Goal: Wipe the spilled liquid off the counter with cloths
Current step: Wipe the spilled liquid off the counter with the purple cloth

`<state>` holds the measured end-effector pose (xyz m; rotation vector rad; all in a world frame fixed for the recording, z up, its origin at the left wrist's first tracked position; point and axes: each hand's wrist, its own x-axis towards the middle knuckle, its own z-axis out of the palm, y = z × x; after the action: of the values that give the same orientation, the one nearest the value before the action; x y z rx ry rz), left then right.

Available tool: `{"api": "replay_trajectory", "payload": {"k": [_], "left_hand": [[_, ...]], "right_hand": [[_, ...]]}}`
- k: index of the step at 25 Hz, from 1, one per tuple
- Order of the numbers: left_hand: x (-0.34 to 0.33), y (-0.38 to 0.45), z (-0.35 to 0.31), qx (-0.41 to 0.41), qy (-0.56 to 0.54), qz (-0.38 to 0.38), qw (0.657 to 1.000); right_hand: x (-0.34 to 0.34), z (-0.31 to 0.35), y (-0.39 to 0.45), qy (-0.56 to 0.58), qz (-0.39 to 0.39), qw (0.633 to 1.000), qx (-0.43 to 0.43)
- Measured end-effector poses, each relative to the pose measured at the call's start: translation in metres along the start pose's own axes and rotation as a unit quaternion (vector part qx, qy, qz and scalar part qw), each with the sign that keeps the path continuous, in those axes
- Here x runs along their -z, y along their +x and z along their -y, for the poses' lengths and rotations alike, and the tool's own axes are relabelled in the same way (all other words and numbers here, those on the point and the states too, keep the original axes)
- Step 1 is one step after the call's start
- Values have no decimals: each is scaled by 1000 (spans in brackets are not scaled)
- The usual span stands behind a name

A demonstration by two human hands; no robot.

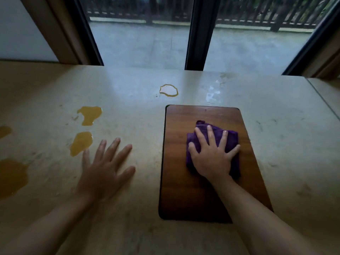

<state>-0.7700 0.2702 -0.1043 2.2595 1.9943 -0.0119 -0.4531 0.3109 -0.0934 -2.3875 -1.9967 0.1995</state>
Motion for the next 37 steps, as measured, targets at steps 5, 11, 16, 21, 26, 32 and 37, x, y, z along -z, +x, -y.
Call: {"api": "replay_trajectory", "payload": {"k": [5,11,16,21,26,32,37], "left_hand": [[2,4,-3,2,9,12,1000],[0,8,-1,-20,24,-19,999],[-4,8,1,-22,24,-28,999],[-1,5,0,-12,26,-3,1000],[4,6,1,3,8,12,1000],[7,5,-1,-2,-11,19,1000],[3,5,2,-9,-24,8,1000]], "right_hand": [[18,10,175,26,28,998,-42],[36,40,307,35,44,996,-72],[29,106,333,19,71,990,119],[24,129,295,-17,90,966,243],[18,102,192,-21,84,944,319],[4,26,-29,-26,62,942,328],[-7,-24,-225,-9,81,983,163]]}}
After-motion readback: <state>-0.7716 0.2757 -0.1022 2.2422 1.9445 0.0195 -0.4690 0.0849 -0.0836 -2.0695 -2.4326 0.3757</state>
